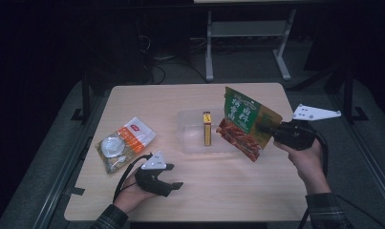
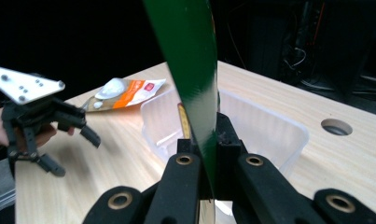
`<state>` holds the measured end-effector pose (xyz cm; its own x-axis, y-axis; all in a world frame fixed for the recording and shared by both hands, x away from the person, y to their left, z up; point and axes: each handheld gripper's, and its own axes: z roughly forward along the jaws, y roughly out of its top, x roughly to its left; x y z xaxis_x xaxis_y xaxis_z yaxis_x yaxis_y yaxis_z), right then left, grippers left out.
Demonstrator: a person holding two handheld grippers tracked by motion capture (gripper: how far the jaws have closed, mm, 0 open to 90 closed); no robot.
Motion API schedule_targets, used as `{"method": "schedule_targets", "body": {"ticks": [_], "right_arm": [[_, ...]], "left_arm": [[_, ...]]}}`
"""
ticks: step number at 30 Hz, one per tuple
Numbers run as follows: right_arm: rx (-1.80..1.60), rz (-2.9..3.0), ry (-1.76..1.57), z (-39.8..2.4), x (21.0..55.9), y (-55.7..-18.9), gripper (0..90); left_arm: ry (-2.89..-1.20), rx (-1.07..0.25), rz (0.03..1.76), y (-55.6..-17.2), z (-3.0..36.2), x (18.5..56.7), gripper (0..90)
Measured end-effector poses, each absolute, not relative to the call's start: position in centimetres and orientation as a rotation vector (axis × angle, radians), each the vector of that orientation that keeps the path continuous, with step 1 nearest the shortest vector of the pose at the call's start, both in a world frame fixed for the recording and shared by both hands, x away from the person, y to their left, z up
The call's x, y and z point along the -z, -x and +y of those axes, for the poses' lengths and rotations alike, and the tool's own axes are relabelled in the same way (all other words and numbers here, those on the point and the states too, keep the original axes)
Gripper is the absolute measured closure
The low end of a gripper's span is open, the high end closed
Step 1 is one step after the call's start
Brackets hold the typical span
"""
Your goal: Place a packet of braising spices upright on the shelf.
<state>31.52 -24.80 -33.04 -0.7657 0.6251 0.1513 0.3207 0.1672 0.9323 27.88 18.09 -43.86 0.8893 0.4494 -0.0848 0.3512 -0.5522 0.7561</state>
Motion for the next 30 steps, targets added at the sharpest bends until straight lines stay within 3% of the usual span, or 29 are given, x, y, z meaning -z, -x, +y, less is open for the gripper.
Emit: {"method": "schedule_targets", "body": {"ticks": [30], "right_arm": [[-1.609, 2.078, -0.973, -21.4, 33.4, -38.7, 90.0]], "left_arm": [[-2.222, -0.135, 0.569, -28.1, 17.9, 44.2, 25.2]]}}
